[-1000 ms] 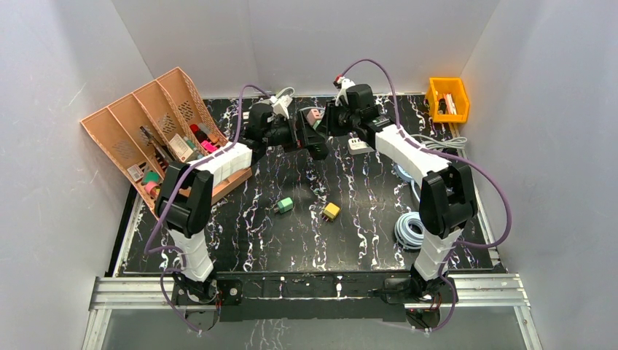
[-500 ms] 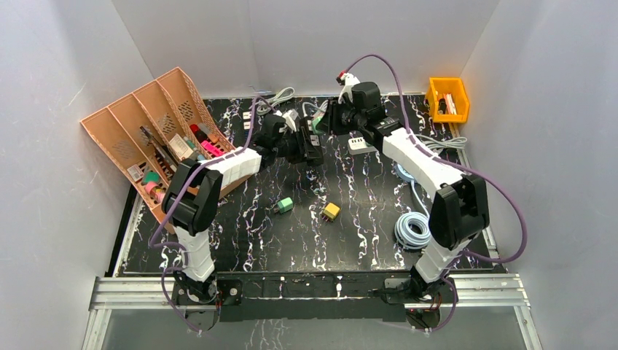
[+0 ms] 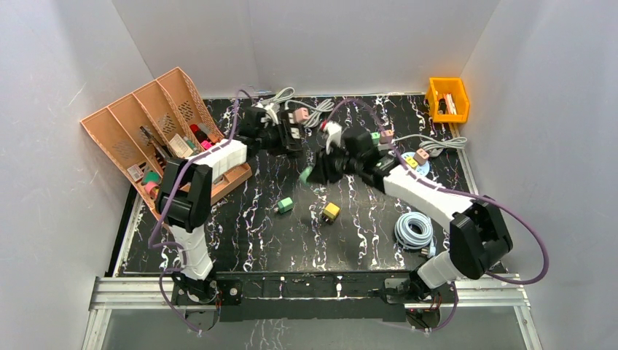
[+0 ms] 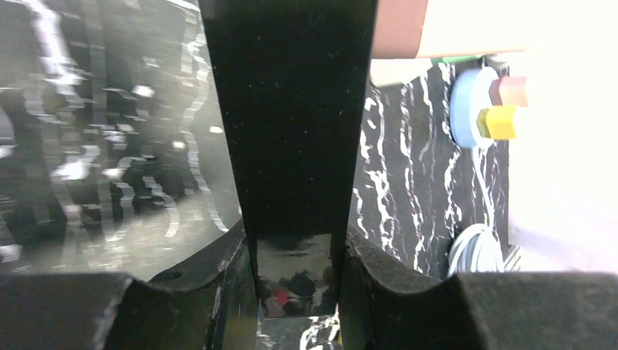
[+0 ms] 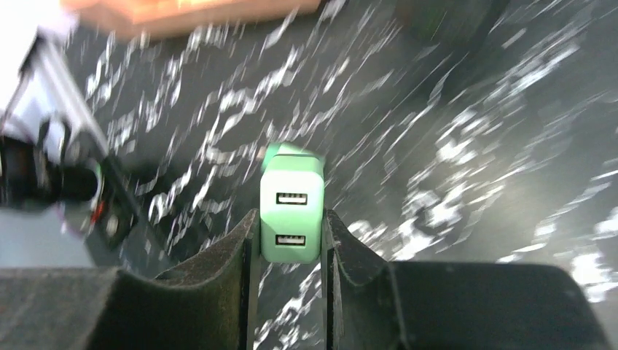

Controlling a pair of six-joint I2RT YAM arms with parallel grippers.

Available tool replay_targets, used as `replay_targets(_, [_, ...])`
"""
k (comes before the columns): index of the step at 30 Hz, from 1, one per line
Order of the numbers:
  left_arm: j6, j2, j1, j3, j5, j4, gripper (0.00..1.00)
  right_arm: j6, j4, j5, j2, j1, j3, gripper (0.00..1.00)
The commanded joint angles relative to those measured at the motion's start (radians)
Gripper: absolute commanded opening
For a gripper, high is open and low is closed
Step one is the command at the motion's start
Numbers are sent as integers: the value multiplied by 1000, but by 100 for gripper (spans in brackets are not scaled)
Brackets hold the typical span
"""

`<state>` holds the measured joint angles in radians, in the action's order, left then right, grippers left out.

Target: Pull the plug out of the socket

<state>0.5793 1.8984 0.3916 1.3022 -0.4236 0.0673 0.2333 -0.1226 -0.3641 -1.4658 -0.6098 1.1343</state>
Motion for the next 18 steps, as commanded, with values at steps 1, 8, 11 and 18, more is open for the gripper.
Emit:
replay_targets(1, [-26,-85,-100,-11,-52,36,0,87,150,-98,14,-88,-149,0])
replay_targets(8, [-75,-125,-123,-49,-49,-3,0,131,185,-75,-168,-157,-92,0])
replay_targets(11, [-74,-129,-127,-68,-56,-6,0,112,163,-71,-249,-168,-26,0])
replay_targets(18, [-82,-141,-132,-95,-60,-10,0,90,158,-98,-412,-215,76,0])
